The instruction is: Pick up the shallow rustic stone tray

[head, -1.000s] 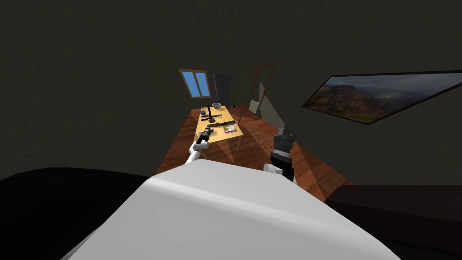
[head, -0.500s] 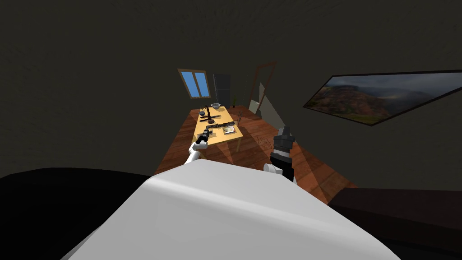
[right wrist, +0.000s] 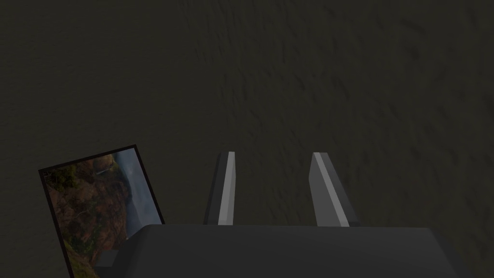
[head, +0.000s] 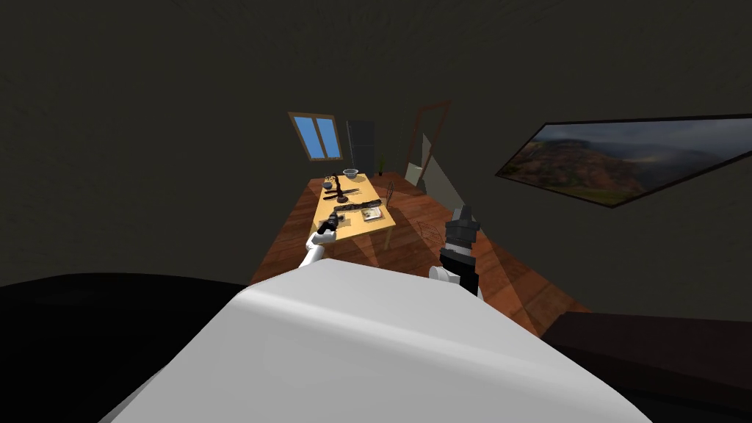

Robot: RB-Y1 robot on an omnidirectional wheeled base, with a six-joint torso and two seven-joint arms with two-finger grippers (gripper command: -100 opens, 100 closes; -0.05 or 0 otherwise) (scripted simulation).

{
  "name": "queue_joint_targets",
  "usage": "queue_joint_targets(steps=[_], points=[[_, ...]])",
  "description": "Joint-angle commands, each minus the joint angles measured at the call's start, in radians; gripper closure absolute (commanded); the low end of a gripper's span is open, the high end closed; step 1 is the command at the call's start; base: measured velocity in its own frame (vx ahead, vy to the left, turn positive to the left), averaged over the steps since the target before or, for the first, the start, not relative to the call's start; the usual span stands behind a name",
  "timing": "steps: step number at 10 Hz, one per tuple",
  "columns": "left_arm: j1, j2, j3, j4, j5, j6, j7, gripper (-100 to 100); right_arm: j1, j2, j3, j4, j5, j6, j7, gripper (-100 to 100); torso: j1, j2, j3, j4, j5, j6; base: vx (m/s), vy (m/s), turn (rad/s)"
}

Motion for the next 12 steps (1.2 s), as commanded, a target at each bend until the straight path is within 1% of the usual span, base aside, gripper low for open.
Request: queue_joint_targets(steps=[1,2,3,4,6,7,8,9,10,11,12], points=[[-0.014,0.008,0.025,0.050,-0.001,0.018,0.014,-100,0.000,0.000,0.000,0.000,0.000,0.000,0.000,0,0.000,0.000,0.000,0.000,0.000,0.000,0.095,0.007,0.004],[-0.014,0.008,0.025,0.055,-0.001,0.018,0.014,-100,0.000,0.000,0.000,0.000,0.000,0.000,0.000,0,0.001,0.000,0.000,0.000,0.000,0.000,0.078,0.005,0.002],[-0.021,0.011,0.047,0.092,-0.003,0.035,0.025,-100,0.000,0.000,0.000,0.000,0.000,0.000,0.000,0,0.001,0.000,0.000,0.000,0.000,0.000,0.100,-0.007,0.004],[-0.021,0.011,0.047,0.092,-0.003,0.035,0.025,-100,0.000,0.000,0.000,0.000,0.000,0.000,0.000,0,0.000,0.000,0.000,0.000,0.000,0.000,0.081,0.000,0.006],[-0.032,0.017,0.088,0.158,-0.009,0.068,0.045,-100,0.000,0.000,0.000,0.000,0.000,0.000,0.000,0,0.001,0.000,0.000,0.000,0.000,0.000,0.119,0.016,0.003],[-0.032,0.017,0.088,0.160,-0.009,0.068,0.045,-100,0.000,0.000,0.000,0.000,0.000,0.000,0.000,0,0.001,-0.002,-0.001,0.000,0.000,0.000,0.105,0.013,0.006],[-0.036,0.020,0.107,0.192,-0.011,0.083,0.054,-100,0.000,0.000,0.000,0.000,0.000,0.000,0.000,0,0.001,-0.001,-0.001,0.000,0.000,0.000,0.097,0.010,-0.002],[-0.036,0.020,0.107,0.192,-0.011,0.083,0.054,-100,0.000,0.000,0.000,0.000,0.000,0.000,0.000,0,0.001,-0.001,0.000,0.000,0.000,0.000,0.072,0.005,0.004],[-0.040,0.024,0.125,0.222,-0.013,0.097,0.062,-100,0.000,0.000,0.000,0.000,0.000,0.000,0.000,0,0.001,0.001,0.000,0.000,0.000,0.000,0.077,0.008,0.000],[-0.040,0.024,0.125,0.222,-0.013,0.097,0.062,-100,0.000,0.000,0.000,0.000,0.000,0.000,0.000,0,0.001,0.001,0.001,0.000,0.000,0.000,0.062,0.006,0.004],[-0.042,0.028,0.140,0.249,-0.015,0.111,0.070,-100,0.000,0.000,0.000,0.000,0.000,0.000,0.000,0,0.001,0.002,0.001,0.000,0.000,0.000,0.073,0.001,-0.002]])
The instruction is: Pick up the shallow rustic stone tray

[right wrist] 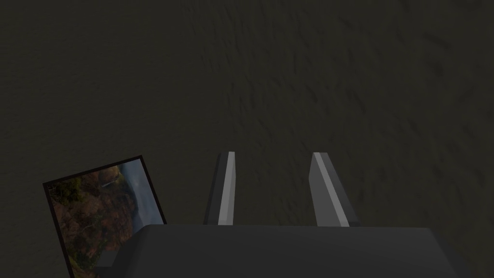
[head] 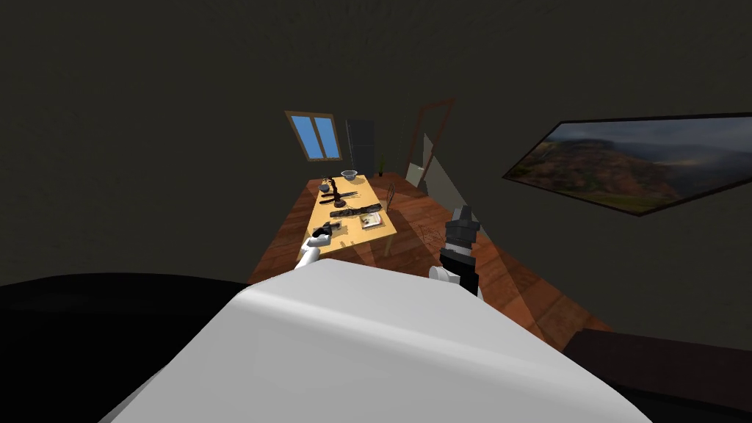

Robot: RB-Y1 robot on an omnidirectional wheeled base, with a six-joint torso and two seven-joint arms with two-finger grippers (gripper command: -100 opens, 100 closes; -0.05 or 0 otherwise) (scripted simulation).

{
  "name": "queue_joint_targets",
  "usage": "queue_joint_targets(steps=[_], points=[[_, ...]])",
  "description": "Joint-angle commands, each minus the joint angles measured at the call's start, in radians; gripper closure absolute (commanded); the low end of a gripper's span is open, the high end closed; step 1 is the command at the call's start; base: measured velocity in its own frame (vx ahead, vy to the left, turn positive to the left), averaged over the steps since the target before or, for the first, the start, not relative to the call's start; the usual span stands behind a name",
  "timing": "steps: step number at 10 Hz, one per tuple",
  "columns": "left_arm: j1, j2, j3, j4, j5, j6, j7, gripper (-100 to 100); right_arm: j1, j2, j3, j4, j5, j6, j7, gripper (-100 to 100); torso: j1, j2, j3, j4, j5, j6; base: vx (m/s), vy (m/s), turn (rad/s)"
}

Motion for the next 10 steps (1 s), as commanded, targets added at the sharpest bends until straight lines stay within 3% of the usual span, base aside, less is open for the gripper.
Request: queue_joint_targets(steps=[1,3,5,6,7,9,10], points=[[-0.001,0.000,0.025,0.033,-0.007,0.021,0.011,-100,0.000,0.000,0.000,0.000,0.000,0.000,0.000,0,0.000,0.000,0.000,0.000,0.000,0.000,0.097,-0.003,0.001],[0.002,0.010,0.053,0.093,-0.010,0.050,0.025,-100,0.000,0.000,0.000,0.000,0.000,0.000,0.000,0,0.001,-0.002,-0.001,0.000,0.000,0.000,0.130,0.022,0.000],[0.000,0.007,0.056,0.096,-0.016,0.050,0.025,-100,0.000,0.000,0.000,0.000,0.000,0.000,0.000,0,0.001,-0.003,-0.002,-0.001,0.000,0.000,0.081,0.012,-0.002],[0.000,0.006,0.057,0.100,-0.017,0.051,0.026,0,0.000,0.000,0.000,0.000,0.000,0.000,0.000,0,0.000,0.001,0.000,0.000,0.000,0.000,0.010,0.002,0.000],[-0.004,0.011,0.085,0.126,0.008,0.033,-0.009,-100,0.000,0.000,0.000,0.000,0.000,0.000,0.000,0,0.000,0.003,0.002,0.001,0.000,0.000,0.008,0.002,-0.128],[-0.006,0.014,0.099,0.140,0.021,0.024,-0.026,-100,0.000,0.000,0.000,0.000,0.000,0.000,0.000,0,0.000,0.005,0.003,0.001,0.000,0.000,0.003,0.008,-0.076],[-0.011,0.019,0.127,0.167,0.046,0.006,-0.061,-100,0.000,0.000,0.000,0.000,0.000,0.000,0.000,0,0.000,0.005,0.003,0.001,0.000,0.000,0.003,0.005,-0.132]])
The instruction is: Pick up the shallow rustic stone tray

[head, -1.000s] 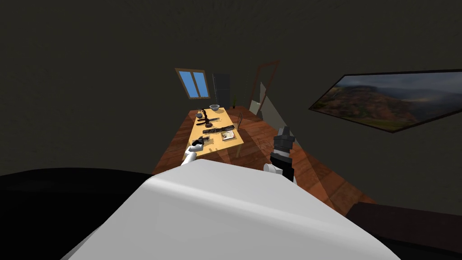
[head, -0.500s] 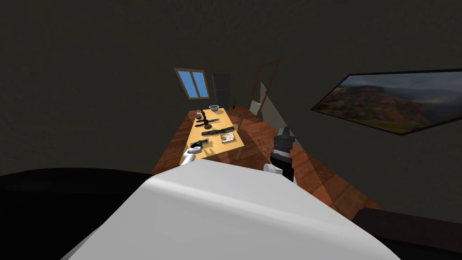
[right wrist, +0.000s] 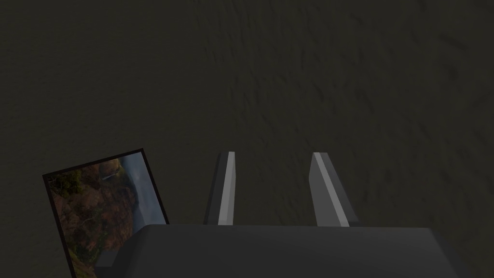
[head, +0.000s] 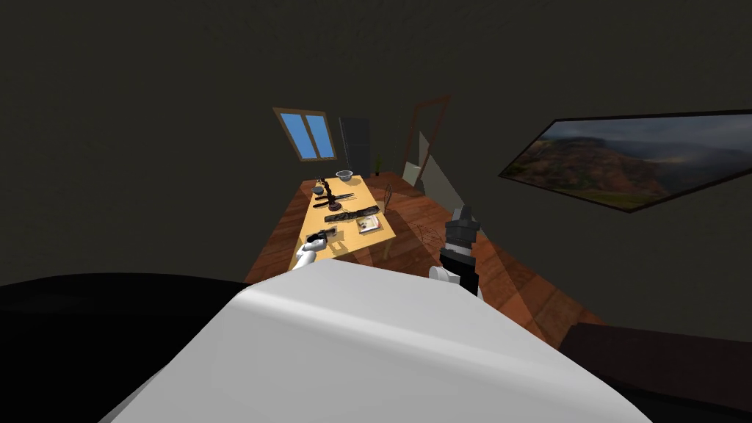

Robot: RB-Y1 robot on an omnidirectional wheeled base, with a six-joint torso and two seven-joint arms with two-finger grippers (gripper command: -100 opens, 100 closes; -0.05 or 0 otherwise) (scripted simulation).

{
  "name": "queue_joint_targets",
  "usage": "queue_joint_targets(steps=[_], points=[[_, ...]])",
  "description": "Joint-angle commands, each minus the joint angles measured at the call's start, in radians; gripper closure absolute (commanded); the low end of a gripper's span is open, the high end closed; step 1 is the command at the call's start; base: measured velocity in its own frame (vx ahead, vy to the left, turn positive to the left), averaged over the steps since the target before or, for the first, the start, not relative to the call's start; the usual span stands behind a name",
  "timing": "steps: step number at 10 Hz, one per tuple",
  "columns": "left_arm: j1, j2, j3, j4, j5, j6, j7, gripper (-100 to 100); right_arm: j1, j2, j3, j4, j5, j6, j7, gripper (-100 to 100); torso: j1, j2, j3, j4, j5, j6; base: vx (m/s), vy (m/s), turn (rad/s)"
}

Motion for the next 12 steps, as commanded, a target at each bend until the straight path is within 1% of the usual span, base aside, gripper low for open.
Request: queue_joint_targets(steps=[1,5,6,7,11,12], points=[[-0.006,0.005,0.028,0.030,0.025,-0.021,-0.037,-100,0.000,0.000,0.000,0.000,0.000,0.000,0.000,0,0.000,0.000,0.000,0.000,0.000,0.000,0.004,0.008,-0.116],[-0.014,0.015,0.084,0.084,0.075,-0.057,-0.107,-100,0.000,0.000,0.000,0.000,0.000,0.000,0.000,0,0.000,0.000,0.000,0.000,0.000,0.000,0.004,0.006,-0.088],[-0.018,0.016,0.076,0.084,0.066,-0.054,-0.094,-100,0.000,0.000,0.000,0.000,0.000,0.000,0.000,0,0.000,0.000,0.000,0.000,0.000,0.000,0.001,0.004,-0.016],[-0.019,0.016,0.077,0.085,0.067,-0.056,-0.098,100,0.000,0.000,0.000,0.000,0.000,0.000,0.000,0,0.000,0.000,0.000,0.000,0.000,-0.001,0.000,0.000,0.000],[-0.019,0.016,0.077,0.085,0.067,-0.055,-0.097,100,0.000,0.000,0.000,0.000,0.000,0.000,0.000,0,-0.001,0.000,0.000,0.000,0.000,-0.001,0.000,0.000,0.000],[-0.019,0.016,0.077,0.085,0.067,-0.055,-0.097,0,0.000,0.000,0.000,0.000,0.000,0.000,0.000,0,-0.001,0.000,0.000,0.000,-0.001,-0.001,0.000,0.000,0.000]])
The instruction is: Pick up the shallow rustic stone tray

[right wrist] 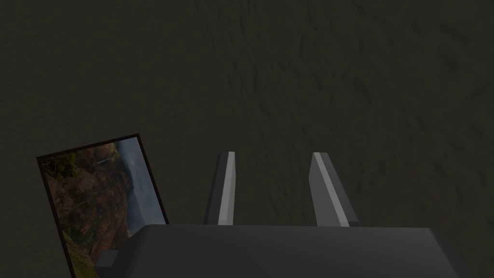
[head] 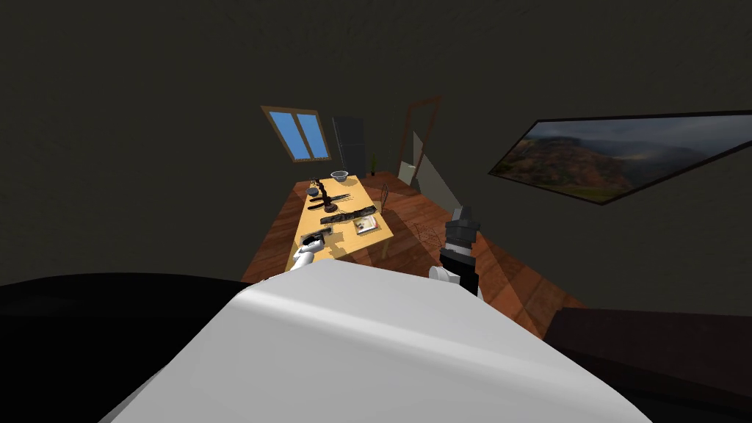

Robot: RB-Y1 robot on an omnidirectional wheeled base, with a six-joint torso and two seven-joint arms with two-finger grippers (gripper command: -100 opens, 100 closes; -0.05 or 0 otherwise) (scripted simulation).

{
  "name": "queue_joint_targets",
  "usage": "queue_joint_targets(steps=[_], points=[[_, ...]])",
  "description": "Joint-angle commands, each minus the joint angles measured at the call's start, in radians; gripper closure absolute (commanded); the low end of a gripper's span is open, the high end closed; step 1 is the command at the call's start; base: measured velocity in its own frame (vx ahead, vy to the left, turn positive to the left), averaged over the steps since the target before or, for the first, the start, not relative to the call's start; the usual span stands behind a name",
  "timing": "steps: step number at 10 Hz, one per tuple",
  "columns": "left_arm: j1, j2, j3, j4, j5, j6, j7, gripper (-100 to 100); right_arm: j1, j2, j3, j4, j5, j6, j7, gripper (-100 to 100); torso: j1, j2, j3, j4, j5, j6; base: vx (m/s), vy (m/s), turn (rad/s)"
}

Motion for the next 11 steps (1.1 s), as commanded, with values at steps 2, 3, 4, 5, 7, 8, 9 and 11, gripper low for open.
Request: queue_joint_targets(steps=[2,3,4,5,7,8,9,11], points=[[0.011,-0.008,-0.035,-0.042,-0.030,0.025,0.043,100,0.000,0.000,0.000,0.000,0.000,0.000,0.000,0,0.000,0.000,0.000,0.000,0.000,-0.001,-0.003,-0.006,0.132],[0.013,-0.011,-0.049,-0.056,-0.043,0.034,0.060,100,0.000,0.000,0.000,0.000,0.000,0.000,0.000,0,-0.001,0.001,0.000,0.000,0.000,-0.001,-0.005,-0.009,0.103],[0.015,-0.013,-0.063,-0.069,-0.055,0.043,0.077,100,0.000,0.000,0.000,0.000,0.000,0.000,0.000,0,-0.001,0.001,0.001,0.000,-0.001,-0.001,-0.005,-0.008,0.074],[0.017,-0.016,-0.077,-0.083,-0.068,0.052,0.095,100,0.000,0.000,0.000,0.000,0.000,0.000,0.000,0,-0.001,0.001,0.001,0.000,-0.001,0.000,-0.005,-0.006,0.073],[0.021,-0.021,-0.105,-0.110,-0.093,0.070,0.130,100,0.000,0.000,0.000,0.000,0.000,0.000,0.000,0,-0.002,0.001,0.001,0.001,-0.001,0.000,-0.003,-0.005,0.094],[0.024,-0.024,-0.119,-0.124,-0.106,0.079,0.147,100,0.000,0.000,0.000,0.000,0.000,0.000,0.000,0,-0.002,0.001,0.001,0.001,-0.001,0.000,-0.004,-0.006,0.089],[0.026,-0.026,-0.133,-0.137,-0.119,0.088,0.164,100,0.000,0.000,0.000,0.000,0.000,0.000,0.000,0,-0.002,0.001,0.001,0.001,-0.001,0.000,-0.005,-0.006,0.097],[0.025,-0.027,-0.124,-0.132,-0.115,0.085,0.155,0,0.000,0.000,0.000,0.000,0.000,0.000,0.000,0,-0.002,0.001,0.001,0.001,-0.001,0.000,-0.001,-0.002,0.009]])
